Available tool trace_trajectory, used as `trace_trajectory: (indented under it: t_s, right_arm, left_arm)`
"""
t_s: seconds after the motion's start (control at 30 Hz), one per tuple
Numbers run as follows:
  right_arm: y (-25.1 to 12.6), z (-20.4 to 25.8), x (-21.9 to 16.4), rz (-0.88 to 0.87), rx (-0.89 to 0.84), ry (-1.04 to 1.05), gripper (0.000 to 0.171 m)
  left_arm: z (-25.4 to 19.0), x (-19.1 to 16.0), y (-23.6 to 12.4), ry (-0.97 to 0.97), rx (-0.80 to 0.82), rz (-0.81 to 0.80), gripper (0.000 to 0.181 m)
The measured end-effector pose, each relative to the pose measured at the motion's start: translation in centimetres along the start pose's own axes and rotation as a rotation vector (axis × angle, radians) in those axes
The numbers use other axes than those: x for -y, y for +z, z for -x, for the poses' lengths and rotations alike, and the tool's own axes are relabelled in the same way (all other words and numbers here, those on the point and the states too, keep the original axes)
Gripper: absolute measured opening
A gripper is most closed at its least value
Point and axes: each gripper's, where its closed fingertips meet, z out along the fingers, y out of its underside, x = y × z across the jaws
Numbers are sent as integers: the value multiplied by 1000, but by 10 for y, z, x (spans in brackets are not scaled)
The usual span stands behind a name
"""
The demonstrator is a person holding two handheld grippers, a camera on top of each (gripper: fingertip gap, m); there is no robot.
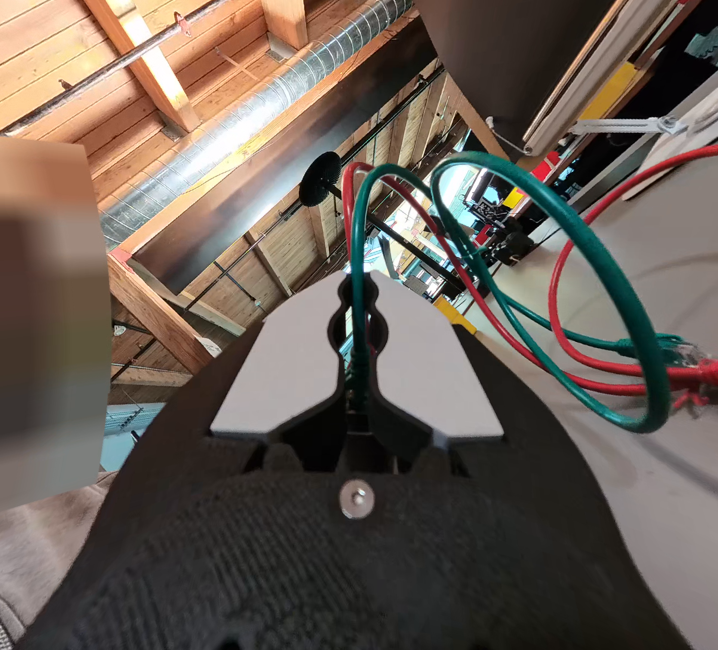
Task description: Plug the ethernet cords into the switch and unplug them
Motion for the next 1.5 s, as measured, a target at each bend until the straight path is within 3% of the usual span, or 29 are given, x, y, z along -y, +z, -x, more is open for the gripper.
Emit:
trace_trajectory:
  t_s: [0.13, 0.6, 0.7, 0.8, 1.03, 1.23, 1.37, 1.5]
  right_arm:
    - [1, -2, -4, 13, -24, -44, 6]
    - [4, -4, -7, -8, -40, -20, 6]
    - [4, -3, -12, -9, -39, -2, 6]
    - [4, -4, -11, -10, -47, -20, 6]
    - [3, -10, -9, 7, -82, -84, 6]
    - [2, -23, -17, 101, -142, -76, 6]
    - [1, -25, -16, 103, -141, 0, 26]
    - [0, -22, -10, 114, -140, -45, 34]
  left_arm:
    - [-3, 8, -5, -11, -29, -61, 57]
    - [0, -3, 3, -20, -8, 0, 58]
    - [-1, -4, 6, -7, -3, -8, 50]
    - [-2, 1, 2, 10, -8, -54, 30]
    - [-3, 14, -9, 91, 25, -103, 25]
    - [1, 45, -37, 98, 63, -244, 24]
    - [2, 57, -52, 154, 118, -252, 24]
    - [-9, 74, -69, 248, 145, -283, 24]
